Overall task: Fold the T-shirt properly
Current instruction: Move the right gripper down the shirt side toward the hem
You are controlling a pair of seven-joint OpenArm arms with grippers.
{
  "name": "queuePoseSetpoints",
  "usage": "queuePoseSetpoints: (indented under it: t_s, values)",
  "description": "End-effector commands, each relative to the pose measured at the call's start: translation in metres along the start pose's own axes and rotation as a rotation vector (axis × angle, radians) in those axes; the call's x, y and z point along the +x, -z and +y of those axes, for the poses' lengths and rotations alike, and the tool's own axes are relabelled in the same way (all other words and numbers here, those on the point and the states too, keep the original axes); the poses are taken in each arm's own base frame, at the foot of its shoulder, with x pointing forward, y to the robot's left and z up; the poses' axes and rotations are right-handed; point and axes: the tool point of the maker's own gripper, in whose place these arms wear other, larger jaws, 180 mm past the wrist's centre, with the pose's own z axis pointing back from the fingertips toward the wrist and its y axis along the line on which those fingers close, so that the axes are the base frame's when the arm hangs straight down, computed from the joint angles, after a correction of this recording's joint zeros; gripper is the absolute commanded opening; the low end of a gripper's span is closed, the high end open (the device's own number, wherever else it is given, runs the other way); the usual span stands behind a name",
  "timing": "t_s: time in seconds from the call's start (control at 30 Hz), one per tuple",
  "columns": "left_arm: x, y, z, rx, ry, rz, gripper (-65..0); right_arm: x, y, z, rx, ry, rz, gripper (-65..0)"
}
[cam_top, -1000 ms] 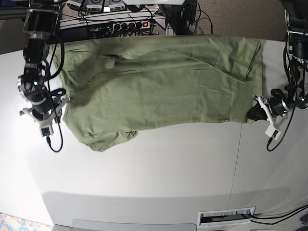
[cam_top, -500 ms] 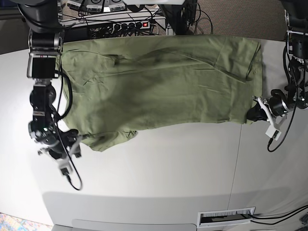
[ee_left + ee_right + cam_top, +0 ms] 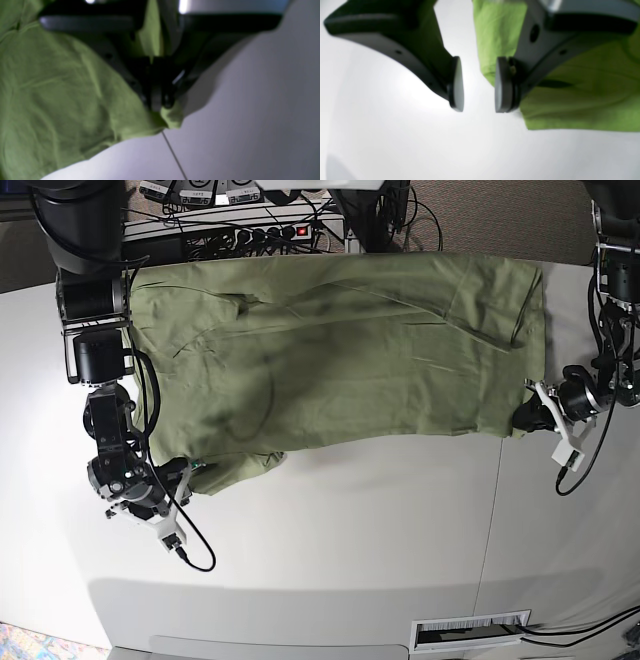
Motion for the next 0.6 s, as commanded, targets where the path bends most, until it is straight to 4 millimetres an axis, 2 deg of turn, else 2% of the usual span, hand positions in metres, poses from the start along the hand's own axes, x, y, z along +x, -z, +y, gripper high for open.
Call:
queuePoseSetpoints:
  t_s: [0.0,0.17,0.3,0.4,0.43,0.5,0.57]
  values:
    - [0.024,-0.009,0.005,0.005,0.022,-0.061,-65.0,0.024,-0.008,-0.014,-0.022,0.003,-0.066,-43.1]
    - [0.024,-0.009,0.005,0.005,0.022,-0.061,-65.0,0.024,-0.002,0.003,0.008,0.006,-0.081,-44.0]
    - [0.024,-0.009,0.005,0.005,0.022,-0.062,-65.0,0.020,0.000,0.011,0.021,0.006,-0.067,-52.6]
    - [0.024,-0.009,0.005,0.005,0.022,-0.061,-65.0,0.017,0.001,0.010,0.021,0.006,-0.056,-53.2]
    - [0.024,-0.009,0.005,0.005,0.022,-0.062,-65.0,0.017,0.001,0.010,0.021,0.006,-0.050,-55.5]
    - [0.024,-0.009,0.005,0.005,0.022,-0.062,-65.0,0.014,0.001,0.010,0.021,0.006,-0.038,-64.8]
    - [0.024,-0.009,0.005,0.005,0.022,-0.062,-65.0,0.013,0.000,0.010,0.019,0.006,-0.029,-65.0]
